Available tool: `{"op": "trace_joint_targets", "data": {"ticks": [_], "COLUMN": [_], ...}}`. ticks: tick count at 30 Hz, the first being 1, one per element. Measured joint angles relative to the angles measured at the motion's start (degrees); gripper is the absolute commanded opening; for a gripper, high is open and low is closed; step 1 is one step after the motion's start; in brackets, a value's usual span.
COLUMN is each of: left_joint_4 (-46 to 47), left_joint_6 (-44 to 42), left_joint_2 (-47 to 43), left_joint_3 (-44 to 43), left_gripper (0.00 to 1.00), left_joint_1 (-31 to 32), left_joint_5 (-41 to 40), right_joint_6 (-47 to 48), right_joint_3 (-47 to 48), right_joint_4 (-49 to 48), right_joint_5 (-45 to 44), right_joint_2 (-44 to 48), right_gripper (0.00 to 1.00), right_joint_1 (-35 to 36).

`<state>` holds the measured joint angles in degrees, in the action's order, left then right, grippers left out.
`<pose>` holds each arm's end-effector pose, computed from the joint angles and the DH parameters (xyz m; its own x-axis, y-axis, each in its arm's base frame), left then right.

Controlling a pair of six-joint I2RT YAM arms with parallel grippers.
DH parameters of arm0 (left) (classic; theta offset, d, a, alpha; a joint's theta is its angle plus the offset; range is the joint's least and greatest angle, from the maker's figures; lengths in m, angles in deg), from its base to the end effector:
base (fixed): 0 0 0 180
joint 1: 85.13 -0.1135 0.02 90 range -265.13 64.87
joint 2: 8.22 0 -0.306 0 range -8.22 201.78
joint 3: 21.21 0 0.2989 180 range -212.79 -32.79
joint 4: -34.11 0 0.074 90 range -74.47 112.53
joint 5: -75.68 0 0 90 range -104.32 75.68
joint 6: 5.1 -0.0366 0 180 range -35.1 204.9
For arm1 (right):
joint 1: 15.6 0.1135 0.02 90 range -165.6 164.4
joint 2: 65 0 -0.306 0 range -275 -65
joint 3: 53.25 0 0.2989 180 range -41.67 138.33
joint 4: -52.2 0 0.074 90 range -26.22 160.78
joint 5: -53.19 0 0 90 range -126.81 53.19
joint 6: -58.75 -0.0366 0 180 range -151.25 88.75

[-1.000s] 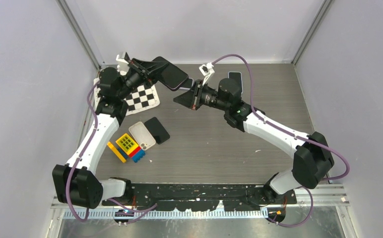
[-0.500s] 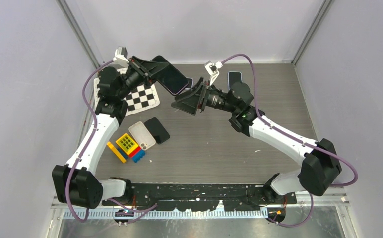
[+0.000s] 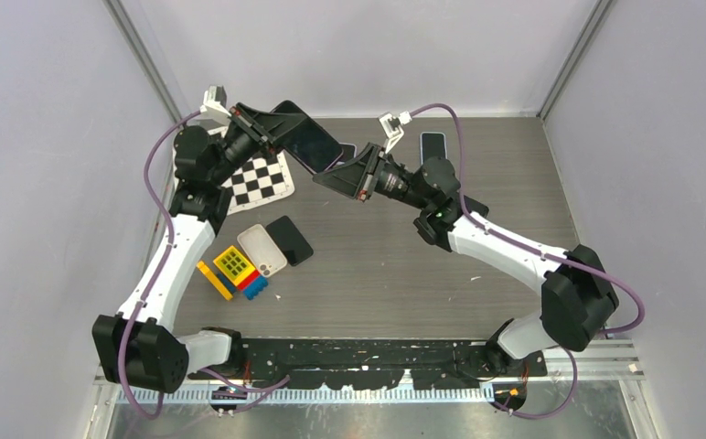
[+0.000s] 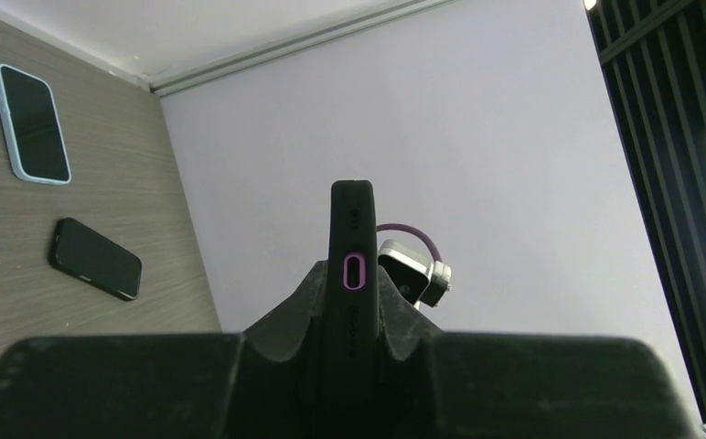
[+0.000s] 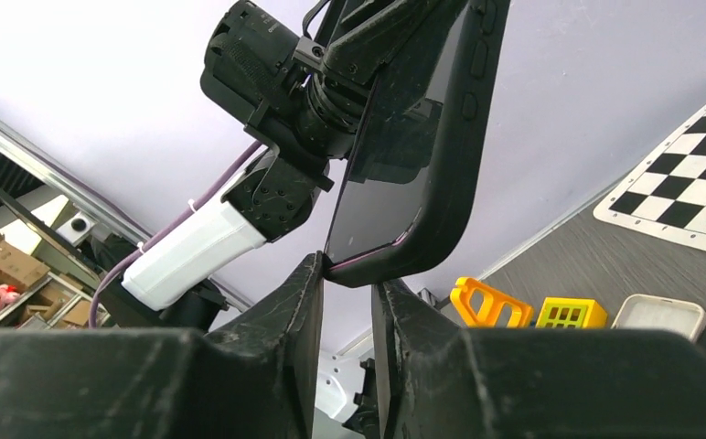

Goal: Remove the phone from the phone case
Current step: Remove the phone case from the phone.

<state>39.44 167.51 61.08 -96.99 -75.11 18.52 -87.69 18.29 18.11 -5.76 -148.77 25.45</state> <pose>0.3032 -0.0737 0.4549 -0.6374 -0.7335 -0.2360 0.2859 0.0592 -0.9564 0.2717 0.2616 0.3936 -0.6144 0.4116 -0.6731 -0.7446 -0.0204 0.6672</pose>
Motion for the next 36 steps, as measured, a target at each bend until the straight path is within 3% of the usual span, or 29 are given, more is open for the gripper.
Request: {"op": "trace_joint_targets", "data": {"ticks": [7,10,11,19,26,28,30,31,33,36], "left_joint_4": [-0.09,-0.98,-1.03,-0.96,-0.61,-0.35,0.02,0.07,0.42,2.14], "left_joint_6": [1.55,3.56,4.57,14.64,19.85,21.03,22.34,22.71,24.09,24.83], "left_joint_2": [0.02,0.33,0.68,4.59,4.74,4.74,4.74,4.74,4.72,4.37], "left_joint_3": [0.57,0.72,0.94,4.94,8.70,9.51,10.38,10.62,10.91,10.93], "left_gripper": [0.00,0.00,0.00,0.00,0.00,0.00,0.00,0.00,0.00,0.00], "left_joint_1": [-0.28,-0.52,-0.63,-1.46,-1.95,-1.95,-1.88,-1.84,-1.79,-1.09], "left_joint_5": [-0.26,-0.20,-0.09,0.42,-1.99,-2.58,-3.23,-3.37,-2.08,0.37], "right_joint_6": [0.46,3.93,5.73,18.78,22.05,22.58,23.39,23.45,23.71,24.17], "right_joint_3": [-0.31,-0.31,-0.31,0.61,1.33,1.49,1.60,1.60,1.49,0.09], "right_joint_4": [-0.02,1.11,1.77,9.25,12.92,13.75,15.15,15.72,17.70,20.50], "right_joint_5": [-1.49,-2.60,-3.10,-5.05,-6.80,-7.13,-7.52,-7.50,-8.68,-9.99], "right_joint_2": [-0.17,-0.02,0.13,-0.52,-1.18,-1.14,-1.01,-0.85,-0.33,0.85], "right_gripper": [0.18,0.03,0.02,0.01,0.01,0.08,0.29,0.44,0.61,0.70], "right_joint_1": [0.24,0.57,0.63,0.61,0.61,0.61,0.55,0.44,-0.39,-4.55]}}
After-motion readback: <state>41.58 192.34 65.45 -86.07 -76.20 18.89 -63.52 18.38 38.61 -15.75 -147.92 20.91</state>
